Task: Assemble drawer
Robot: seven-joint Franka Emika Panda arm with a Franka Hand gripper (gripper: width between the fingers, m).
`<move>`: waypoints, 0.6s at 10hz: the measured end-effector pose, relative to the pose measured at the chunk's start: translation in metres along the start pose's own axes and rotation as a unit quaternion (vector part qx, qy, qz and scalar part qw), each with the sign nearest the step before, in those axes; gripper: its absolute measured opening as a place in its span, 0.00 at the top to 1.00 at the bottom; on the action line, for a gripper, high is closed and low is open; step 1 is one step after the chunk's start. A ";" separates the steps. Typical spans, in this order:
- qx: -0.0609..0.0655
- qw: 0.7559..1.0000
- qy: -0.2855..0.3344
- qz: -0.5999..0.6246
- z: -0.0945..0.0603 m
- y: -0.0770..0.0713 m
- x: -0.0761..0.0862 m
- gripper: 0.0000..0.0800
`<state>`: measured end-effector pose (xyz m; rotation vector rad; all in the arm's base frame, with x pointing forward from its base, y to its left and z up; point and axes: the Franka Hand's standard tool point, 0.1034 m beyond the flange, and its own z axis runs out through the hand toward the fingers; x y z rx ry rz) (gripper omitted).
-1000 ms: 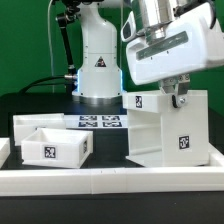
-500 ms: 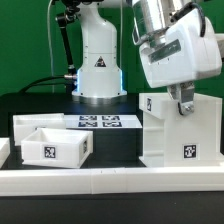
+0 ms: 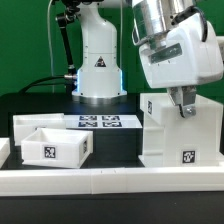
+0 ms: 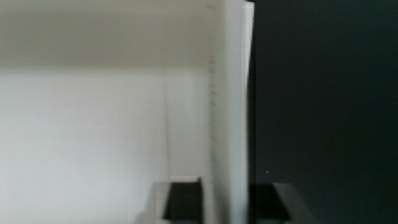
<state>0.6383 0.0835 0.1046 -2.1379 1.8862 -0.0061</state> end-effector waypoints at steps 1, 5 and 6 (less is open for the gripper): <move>0.000 1.000 0.000 -0.016 -0.002 0.001 0.000 0.64; -0.005 0.987 -0.006 -0.163 -0.027 0.012 -0.006 0.20; -0.016 0.978 -0.015 -0.210 -0.032 0.018 -0.009 0.20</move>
Offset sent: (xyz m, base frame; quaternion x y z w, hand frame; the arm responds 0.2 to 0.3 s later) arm -0.0259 0.0048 0.0302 0.0012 -0.0480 -0.1547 0.9868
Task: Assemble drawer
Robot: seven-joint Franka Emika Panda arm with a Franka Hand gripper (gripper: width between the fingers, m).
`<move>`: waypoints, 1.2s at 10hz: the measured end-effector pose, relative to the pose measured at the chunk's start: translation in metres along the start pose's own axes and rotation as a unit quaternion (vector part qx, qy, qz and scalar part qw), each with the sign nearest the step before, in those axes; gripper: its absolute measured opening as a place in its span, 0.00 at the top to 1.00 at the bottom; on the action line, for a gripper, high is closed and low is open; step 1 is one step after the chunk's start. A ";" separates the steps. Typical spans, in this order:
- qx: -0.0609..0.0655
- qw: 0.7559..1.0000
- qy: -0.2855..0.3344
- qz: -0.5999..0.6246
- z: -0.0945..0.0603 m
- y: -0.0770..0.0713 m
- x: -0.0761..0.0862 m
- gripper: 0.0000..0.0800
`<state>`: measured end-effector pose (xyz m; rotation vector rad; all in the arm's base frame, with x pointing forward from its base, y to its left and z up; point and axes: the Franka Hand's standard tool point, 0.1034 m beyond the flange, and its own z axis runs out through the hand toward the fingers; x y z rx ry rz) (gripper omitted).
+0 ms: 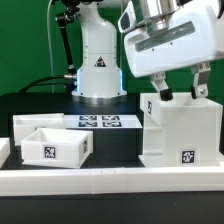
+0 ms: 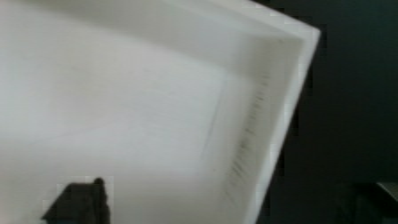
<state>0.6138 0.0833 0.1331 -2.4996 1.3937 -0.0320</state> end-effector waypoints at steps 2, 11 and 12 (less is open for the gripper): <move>-0.013 0.995 -0.023 -0.098 -0.012 0.007 -0.004 0.19; -0.042 0.917 -0.023 -0.396 -0.012 0.038 0.017 0.19; -0.042 0.913 -0.024 -0.405 -0.012 0.038 0.016 0.19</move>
Offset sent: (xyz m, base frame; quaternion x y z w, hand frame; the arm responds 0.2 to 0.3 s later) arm 0.0000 0.0000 0.0000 0.0000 0.0000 -0.0650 0.9979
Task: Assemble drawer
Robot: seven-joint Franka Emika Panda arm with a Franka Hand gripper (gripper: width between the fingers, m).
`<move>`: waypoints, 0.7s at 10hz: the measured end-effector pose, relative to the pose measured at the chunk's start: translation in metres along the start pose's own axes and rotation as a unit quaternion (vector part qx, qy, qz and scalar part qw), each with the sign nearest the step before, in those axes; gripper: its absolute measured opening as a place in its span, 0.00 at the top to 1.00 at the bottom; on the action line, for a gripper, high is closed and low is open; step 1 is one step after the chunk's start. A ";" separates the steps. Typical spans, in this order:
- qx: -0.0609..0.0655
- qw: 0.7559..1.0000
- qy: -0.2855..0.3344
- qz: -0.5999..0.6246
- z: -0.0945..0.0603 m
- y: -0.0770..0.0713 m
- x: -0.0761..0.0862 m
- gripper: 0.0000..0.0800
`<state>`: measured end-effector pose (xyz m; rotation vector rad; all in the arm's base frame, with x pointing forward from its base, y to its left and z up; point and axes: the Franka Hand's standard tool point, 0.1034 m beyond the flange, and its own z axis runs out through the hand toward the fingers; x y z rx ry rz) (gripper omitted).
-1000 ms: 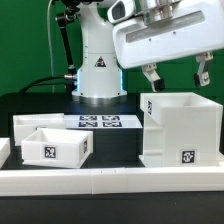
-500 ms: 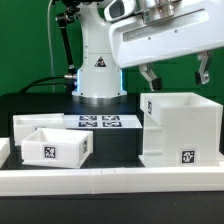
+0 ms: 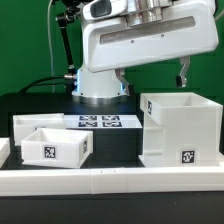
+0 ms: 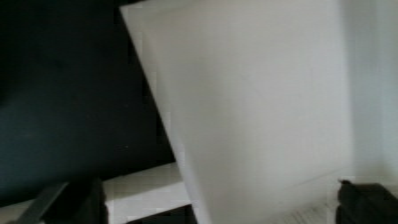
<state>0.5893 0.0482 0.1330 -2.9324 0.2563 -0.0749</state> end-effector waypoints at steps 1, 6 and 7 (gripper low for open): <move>0.000 1.000 0.000 0.003 0.000 0.001 0.000 0.19; -0.043 0.999 -0.015 -0.020 -0.001 0.073 -0.006 0.19; -0.037 0.999 -0.014 -0.034 -0.003 0.088 -0.004 0.19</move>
Offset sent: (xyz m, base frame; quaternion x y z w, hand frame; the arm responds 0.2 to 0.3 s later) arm -0.0229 -0.1000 -0.0112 -0.1720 -0.0757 -0.0175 0.9820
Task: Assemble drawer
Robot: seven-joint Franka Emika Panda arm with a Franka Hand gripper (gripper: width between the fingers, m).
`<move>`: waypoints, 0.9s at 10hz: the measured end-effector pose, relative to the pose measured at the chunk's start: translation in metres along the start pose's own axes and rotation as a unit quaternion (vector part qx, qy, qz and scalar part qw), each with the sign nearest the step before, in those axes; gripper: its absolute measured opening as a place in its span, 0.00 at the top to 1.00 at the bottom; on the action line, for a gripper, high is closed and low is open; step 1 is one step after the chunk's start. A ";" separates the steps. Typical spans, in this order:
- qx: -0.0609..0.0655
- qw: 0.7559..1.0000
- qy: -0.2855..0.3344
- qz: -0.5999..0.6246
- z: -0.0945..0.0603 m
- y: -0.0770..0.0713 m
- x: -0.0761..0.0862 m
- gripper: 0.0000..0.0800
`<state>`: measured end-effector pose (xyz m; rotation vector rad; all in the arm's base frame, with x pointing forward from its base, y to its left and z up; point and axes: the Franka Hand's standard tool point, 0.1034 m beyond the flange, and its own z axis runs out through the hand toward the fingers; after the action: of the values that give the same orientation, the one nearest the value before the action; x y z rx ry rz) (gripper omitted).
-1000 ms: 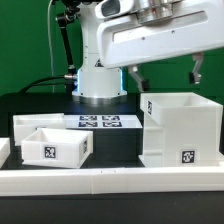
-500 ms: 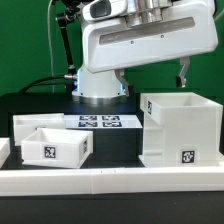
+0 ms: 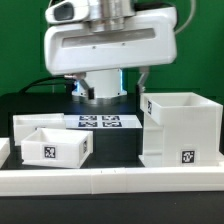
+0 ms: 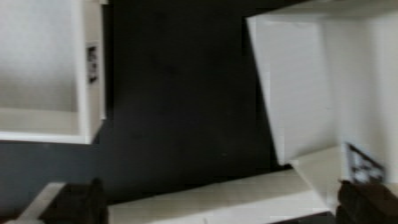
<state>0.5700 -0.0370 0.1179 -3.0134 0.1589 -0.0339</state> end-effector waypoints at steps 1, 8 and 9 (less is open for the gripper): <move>-0.001 1.000 0.000 0.005 0.000 0.002 0.000 0.19; -0.022 0.998 0.002 0.050 0.035 0.040 -0.021 0.19; -0.024 0.999 0.006 0.047 0.041 0.045 -0.021 0.19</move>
Offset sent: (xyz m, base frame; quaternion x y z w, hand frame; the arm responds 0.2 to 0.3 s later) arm 0.0113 -0.0114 -0.0009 0.0406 -0.0004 0.0170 0.9990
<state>0.5456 -0.0739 0.0716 -3.0497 0.3073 -0.0400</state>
